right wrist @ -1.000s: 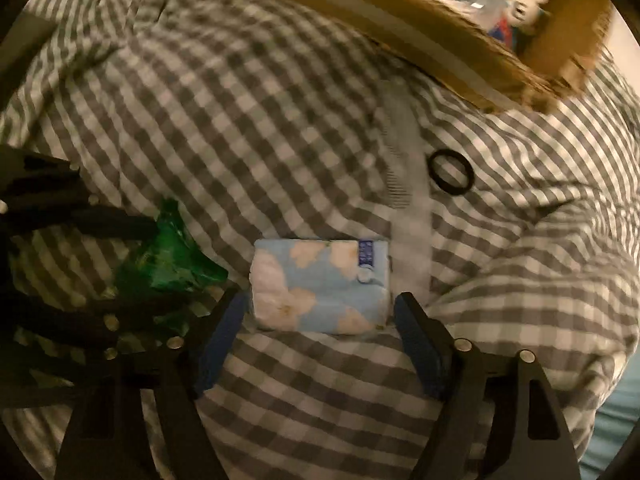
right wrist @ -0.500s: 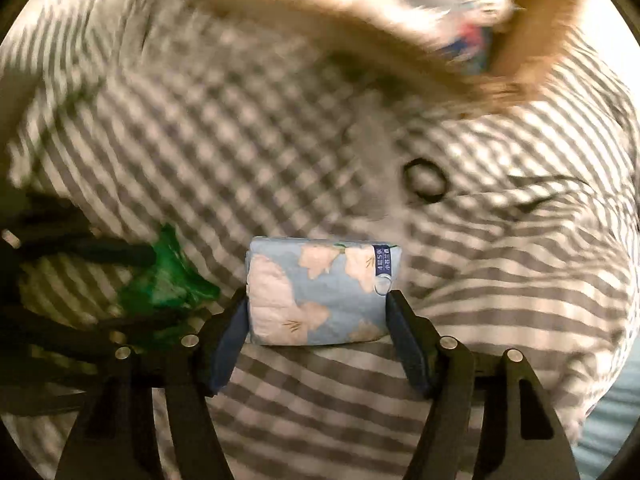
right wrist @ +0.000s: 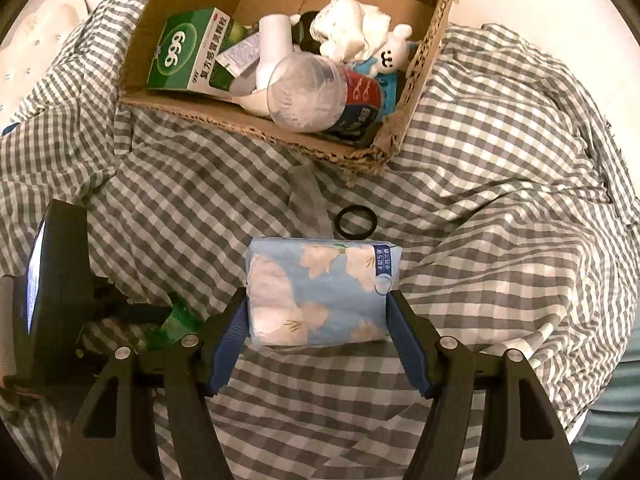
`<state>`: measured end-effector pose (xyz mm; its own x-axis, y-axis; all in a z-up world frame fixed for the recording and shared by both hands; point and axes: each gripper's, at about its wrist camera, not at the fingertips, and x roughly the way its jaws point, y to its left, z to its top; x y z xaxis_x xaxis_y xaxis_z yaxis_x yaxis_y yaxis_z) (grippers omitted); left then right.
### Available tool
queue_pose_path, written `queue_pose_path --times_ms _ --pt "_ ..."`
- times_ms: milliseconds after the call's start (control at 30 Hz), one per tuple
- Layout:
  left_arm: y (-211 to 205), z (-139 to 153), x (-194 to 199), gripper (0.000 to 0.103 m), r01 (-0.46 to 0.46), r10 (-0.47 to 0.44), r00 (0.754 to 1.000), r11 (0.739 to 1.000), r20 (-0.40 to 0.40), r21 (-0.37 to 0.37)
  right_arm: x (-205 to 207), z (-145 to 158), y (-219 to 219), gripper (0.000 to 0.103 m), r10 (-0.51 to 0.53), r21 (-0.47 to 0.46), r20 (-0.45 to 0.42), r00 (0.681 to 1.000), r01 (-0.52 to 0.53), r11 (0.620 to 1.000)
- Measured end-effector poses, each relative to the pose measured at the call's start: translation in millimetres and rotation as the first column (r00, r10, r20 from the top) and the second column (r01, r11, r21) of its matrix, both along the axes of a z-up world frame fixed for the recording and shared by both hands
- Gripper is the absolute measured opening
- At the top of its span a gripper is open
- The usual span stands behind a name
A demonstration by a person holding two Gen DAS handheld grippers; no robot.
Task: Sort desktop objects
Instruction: 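Carry the green sachet and tissue pack into the box, open both tools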
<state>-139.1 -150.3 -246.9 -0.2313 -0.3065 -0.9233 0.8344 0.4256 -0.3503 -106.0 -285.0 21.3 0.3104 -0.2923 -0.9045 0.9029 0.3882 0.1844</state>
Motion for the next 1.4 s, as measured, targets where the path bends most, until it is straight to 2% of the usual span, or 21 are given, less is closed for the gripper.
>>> queue_pose_path --times_ms 100,267,433,567,667,767,867,1000,1100,1167,1233,1267,1300,1333,1367,1400 --pt "0.4 5.6 0.3 0.035 -0.019 0.019 1.000 0.999 0.002 -0.034 -3.0 7.9 0.8 0.067 -0.008 -0.019 0.018 1.000 0.008 1.000" --pt "0.5 40.5 12.2 0.035 -0.077 0.080 0.997 0.985 0.017 -0.154 -12.1 29.5 1.2 0.067 -0.031 -0.068 0.072 0.997 0.036 0.997" --pt "2.1 102.5 42.0 0.035 -0.163 0.188 0.980 0.946 0.063 -0.281 -22.4 59.0 3.5 0.067 -0.061 -0.146 0.145 0.988 0.082 0.986" --pt "5.0 128.9 56.0 0.035 -0.182 0.239 0.963 0.916 0.121 -0.359 -22.7 84.3 4.1 0.067 -0.059 -0.234 0.189 0.980 0.103 0.967" --pt "-0.8 145.7 72.1 0.035 -0.176 0.272 0.941 0.902 0.202 -0.394 -18.0 103.4 2.2 0.067 -0.057 -0.334 0.201 0.978 0.123 0.935" --pt "-7.8 153.6 100.4 0.035 -0.198 0.313 0.924 0.885 0.222 -0.421 -12.5 116.0 -7.0 0.067 -0.068 -0.392 0.211 0.975 0.148 0.908" --pt "-7.9 177.5 127.1 0.035 -0.231 0.365 0.897 0.867 0.248 -0.441 -4.1 118.0 -28.6 0.067 -0.067 -0.399 0.216 0.974 0.150 0.905" --pt "-20.4 187.1 164.7 0.036 -0.290 0.448 0.847 0.841 0.286 -0.457 8.5 110.3 -65.1 0.067 -0.084 -0.409 0.212 0.974 0.166 0.897" --pt "-29.1 189.0 181.9 0.036 -0.305 0.475 0.827 0.828 0.301 -0.470 14.3 100.7 -94.1 0.067 -0.107 -0.405 0.242 0.964 0.200 0.892" --pt "-38.8 186.2 192.1 0.036 -0.302 0.482 0.809 0.833 0.337 -0.464 16.7 93.8 -110.9 0.068 -0.121 -0.394 0.261 0.958 0.220 0.892" --pt "-47.2 180.5 201.0 0.039 -0.304 0.499 0.787 0.826 0.364 -0.475 19.2 88.3 -121.8 0.070 -0.124 -0.396 0.273 0.954 0.229 0.889" --pt "-48.2 178.8 203.4 0.051 -0.302 0.506 0.784 0.816 0.359 -0.493 20.0 86.3 -126.1 0.074 -0.119 -0.404 0.279 0.953 0.229 0.886" --pt "-48.2 177.6 205.8 0.075 -0.293 0.508 0.790 0.804 0.342 -0.517 19.5 85.2 -126.7 0.078 -0.117 -0.417 0.280 0.953 0.230 0.879" --pt "-46.7 176.9 206.9 0.086 -0.286 0.511 0.791 0.795 0.337 -0.535 17.5 86.0 -125.4 0.085 -0.121 -0.438 0.278 0.953 0.238 0.867" --pt "-44.1 177.0 205.9 0.093 -0.287 0.520 0.783 0.788 0.340 -0.544 13.7 88.3 -120.0 0.087 -0.130 -0.467 0.276 0.952 0.251 0.848" --pt "-40.2 177.8 204.4 0.093 -0.286 0.532 0.773 0.778 0.345 -0.559 8.9 90.7 -116.9 0.087 -0.136 -0.490 0.280 0.950 0.263 0.831"
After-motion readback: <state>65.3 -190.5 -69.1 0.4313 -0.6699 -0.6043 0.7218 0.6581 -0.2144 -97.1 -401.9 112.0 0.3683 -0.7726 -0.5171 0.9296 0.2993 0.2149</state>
